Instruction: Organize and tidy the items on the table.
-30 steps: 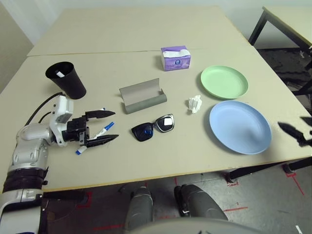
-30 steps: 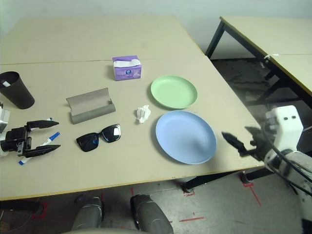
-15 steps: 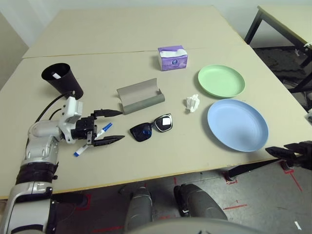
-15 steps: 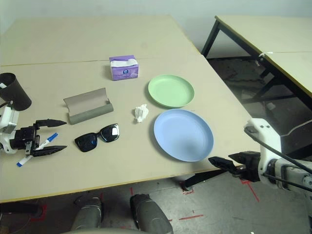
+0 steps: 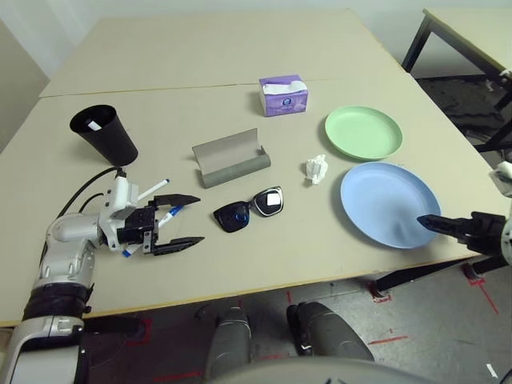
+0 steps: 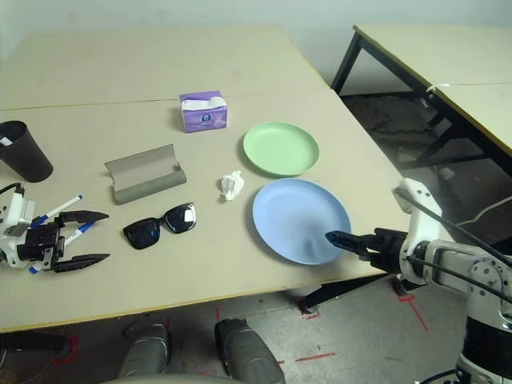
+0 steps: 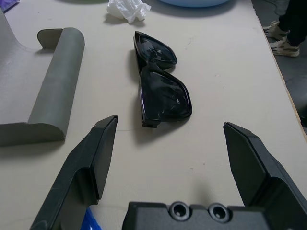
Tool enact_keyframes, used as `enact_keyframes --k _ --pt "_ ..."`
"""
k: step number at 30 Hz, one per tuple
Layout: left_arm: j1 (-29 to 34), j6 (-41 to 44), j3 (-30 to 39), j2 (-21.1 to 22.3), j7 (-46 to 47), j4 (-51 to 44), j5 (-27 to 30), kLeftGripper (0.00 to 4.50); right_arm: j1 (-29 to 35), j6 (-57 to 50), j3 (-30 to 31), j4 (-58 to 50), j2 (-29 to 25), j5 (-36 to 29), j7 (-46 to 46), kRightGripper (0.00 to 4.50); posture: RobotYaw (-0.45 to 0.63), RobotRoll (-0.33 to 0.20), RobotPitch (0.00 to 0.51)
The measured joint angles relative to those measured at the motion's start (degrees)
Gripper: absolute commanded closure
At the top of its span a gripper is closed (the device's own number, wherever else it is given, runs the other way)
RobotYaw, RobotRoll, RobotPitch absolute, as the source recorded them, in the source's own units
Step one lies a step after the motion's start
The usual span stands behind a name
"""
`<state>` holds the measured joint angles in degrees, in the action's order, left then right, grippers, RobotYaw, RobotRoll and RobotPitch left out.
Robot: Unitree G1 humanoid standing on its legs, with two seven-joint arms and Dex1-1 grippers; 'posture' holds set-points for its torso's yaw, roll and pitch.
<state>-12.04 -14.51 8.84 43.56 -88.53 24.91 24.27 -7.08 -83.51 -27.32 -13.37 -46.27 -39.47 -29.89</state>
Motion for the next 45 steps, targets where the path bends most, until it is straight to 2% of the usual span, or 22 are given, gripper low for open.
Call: enact_keyframes --k 11,14,22,24,40,45 --pt "-0.02 -1.2 -0.83 -0.92 0.87 -0.01 -0.09 0.01 0.93 -0.18 2.86 0.3 -1.54 1.7 0.19 0.0 -0.1 0.0 0.12" --pt "-0.01 -1.57 -1.11 -1.29 0.94 -0.01 -0.16 0.0 0.91 -0.54 3.01 0.61 -1.95 2.24 0.38 0.88 -0.1 0.0 0.12" --pt "0.06 -2.11 -1.44 -1.94 1.47 -0.01 -0.21 0.0 0.67 -2.11 4.04 0.77 -2.39 2.57 -0.16 3.91 -0.1 0.0 0.119" --pt "0.4 -2.14 -1.59 -2.06 1.71 -0.02 -0.24 0.0 0.03 -1.8 3.95 0.55 -2.43 2.16 -1.04 4.47 -0.09 0.0 0.12" --pt "1.59 -2.59 -3.03 -2.94 2.95 -0.35 -0.25 0.0 -1.06 -1.82 3.84 1.26 -2.8 2.17 -1.67 4.47 -0.1 0.0 0.124" --pt "1.88 -2.79 -3.33 -3.06 3.34 -0.34 -0.59 0.0 -7.98 -6.69 2.94 4.05 -2.73 1.02 -2.03 4.47 -0.11 0.0 0.126"
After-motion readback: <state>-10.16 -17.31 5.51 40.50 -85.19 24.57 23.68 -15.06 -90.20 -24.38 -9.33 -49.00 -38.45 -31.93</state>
